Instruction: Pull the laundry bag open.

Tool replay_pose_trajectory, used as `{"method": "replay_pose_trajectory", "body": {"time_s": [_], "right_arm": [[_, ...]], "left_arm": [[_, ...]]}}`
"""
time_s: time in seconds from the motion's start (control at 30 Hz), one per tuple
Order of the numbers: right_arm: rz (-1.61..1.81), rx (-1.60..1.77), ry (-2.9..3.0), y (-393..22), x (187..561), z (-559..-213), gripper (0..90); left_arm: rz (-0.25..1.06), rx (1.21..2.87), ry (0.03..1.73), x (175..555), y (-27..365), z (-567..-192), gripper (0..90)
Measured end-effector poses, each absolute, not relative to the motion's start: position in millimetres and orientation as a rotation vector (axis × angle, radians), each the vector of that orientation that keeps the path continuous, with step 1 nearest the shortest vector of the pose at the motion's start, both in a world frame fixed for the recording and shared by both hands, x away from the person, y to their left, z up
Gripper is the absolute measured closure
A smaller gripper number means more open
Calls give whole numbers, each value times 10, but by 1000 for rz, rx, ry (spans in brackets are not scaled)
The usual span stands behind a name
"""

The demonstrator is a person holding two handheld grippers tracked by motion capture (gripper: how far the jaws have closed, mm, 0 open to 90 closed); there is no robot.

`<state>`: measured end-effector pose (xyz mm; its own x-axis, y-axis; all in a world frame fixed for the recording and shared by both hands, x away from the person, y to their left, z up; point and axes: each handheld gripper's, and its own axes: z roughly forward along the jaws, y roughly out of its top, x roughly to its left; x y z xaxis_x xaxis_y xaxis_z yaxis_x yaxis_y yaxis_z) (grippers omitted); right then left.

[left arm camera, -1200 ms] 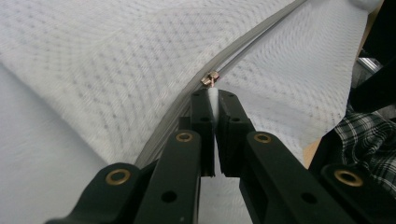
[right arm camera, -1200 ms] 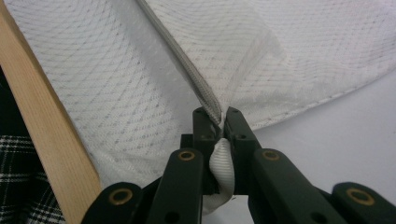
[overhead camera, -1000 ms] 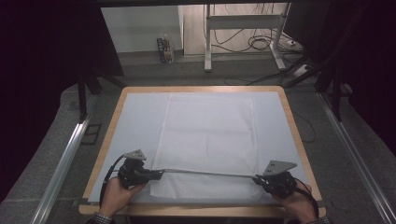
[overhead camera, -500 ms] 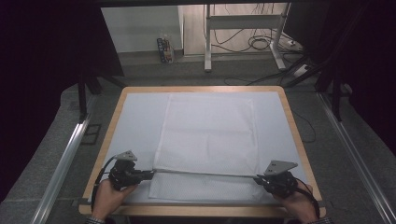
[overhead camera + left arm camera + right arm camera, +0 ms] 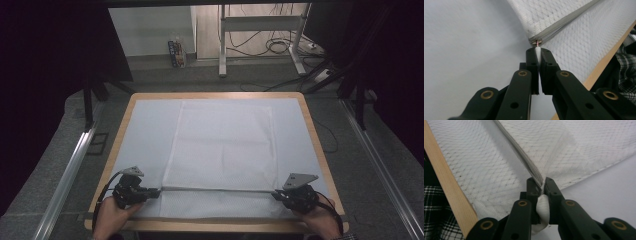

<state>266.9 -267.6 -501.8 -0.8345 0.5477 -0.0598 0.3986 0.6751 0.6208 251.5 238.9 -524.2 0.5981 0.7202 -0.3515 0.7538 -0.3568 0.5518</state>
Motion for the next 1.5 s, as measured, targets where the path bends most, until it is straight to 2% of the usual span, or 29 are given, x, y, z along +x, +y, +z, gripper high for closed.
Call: {"method": "replay_pose_trajectory", "body": {"time_s": [0.13, 0.33, 0.47, 0.77, 0.87, 1.0, 1.27, 1.5], "right_arm": [[869, 768, 2655, -2670, 2659, -5040, 636], [837, 793, 2646, -2731, 2616, -5053, 444], [816, 810, 2648, -2803, 2584, -5072, 395], [830, 849, 2632, -2876, 2544, -5062, 373], [838, 841, 2624, -2845, 2546, -5063, 330], [865, 852, 2596, -2838, 2563, -5051, 260], [941, 868, 2531, -2837, 2573, -4988, 152], [969, 850, 2507, -2831, 2546, -4927, 67]], "left_arm": [[-50, 2152, 1175, 2505, 2367, -5262, 868], [-32, 2184, 1171, 2492, 2354, -5271, 865], [-28, 2184, 1180, 2480, 2348, -5278, 864], [39, 2221, 1157, 2434, 2291, -5280, 841], [77, 2217, 1139, 2426, 2250, -5272, 757], [163, 2226, 1102, 2410, 2208, -5259, 584], [318, 2198, 1050, 2340, 2191, -5170, 303], [375, 2134, 1079, 2231, 2244, -5085, 123]]}}
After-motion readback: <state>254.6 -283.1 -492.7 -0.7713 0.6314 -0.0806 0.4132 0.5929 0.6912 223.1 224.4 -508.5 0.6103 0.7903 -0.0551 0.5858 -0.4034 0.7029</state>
